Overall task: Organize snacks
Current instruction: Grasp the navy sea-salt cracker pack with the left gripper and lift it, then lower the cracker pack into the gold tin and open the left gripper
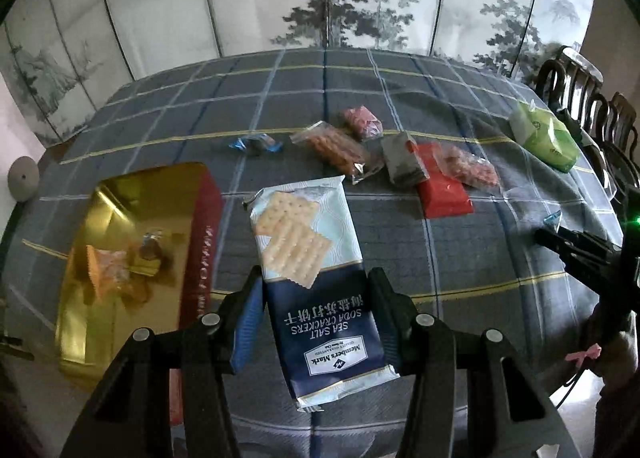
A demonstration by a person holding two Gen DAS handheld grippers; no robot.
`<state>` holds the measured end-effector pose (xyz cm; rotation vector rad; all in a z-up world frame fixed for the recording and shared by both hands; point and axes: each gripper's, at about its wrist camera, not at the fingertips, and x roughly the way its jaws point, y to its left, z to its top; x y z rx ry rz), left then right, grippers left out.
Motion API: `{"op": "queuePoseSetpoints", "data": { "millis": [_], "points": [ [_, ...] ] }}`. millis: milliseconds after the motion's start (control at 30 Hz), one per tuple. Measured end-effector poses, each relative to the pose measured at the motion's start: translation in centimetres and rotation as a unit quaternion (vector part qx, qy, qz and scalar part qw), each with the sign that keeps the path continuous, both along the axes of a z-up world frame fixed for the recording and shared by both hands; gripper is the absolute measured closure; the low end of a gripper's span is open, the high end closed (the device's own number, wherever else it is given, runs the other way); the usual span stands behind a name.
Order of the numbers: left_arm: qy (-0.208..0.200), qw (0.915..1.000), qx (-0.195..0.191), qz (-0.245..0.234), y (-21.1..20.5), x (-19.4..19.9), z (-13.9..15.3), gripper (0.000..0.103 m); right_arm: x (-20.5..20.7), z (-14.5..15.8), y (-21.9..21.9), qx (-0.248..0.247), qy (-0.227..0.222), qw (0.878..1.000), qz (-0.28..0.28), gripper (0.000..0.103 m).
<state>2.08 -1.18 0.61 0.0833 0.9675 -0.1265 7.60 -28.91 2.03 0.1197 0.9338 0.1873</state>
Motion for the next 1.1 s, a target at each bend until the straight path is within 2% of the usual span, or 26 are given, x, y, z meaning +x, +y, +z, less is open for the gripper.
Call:
{"op": "queuePoseSetpoints", "data": {
  "millis": [367,600,833,1100],
  "points": [
    [-0.021,0.9993,-0.002,0.03,4.1,-0.8,1.4,0.056,0.1,0.0,0.3,-0.012,0.001,1.0,-0.003,0.071],
    [-0.021,0.9972,-0.002,0.072,9.2,-0.8,1.9,0.056,0.1,-0.1,0.5,-0.017,0.0,1.0,-0.003,0.071],
    [-0.015,0.9928,0.012,0.119,14.7,0.0,1.0,0.056,0.1,0.0,0.4,-0.017,0.0,1.0,-0.003,0.071],
    [-0.028,0.9909,0.038,0.126,17.4,-0.3,-0.6,0.056,0.1,0.0,0.5,-0.018,0.0,1.0,-0.002,0.071]
  ]
}}
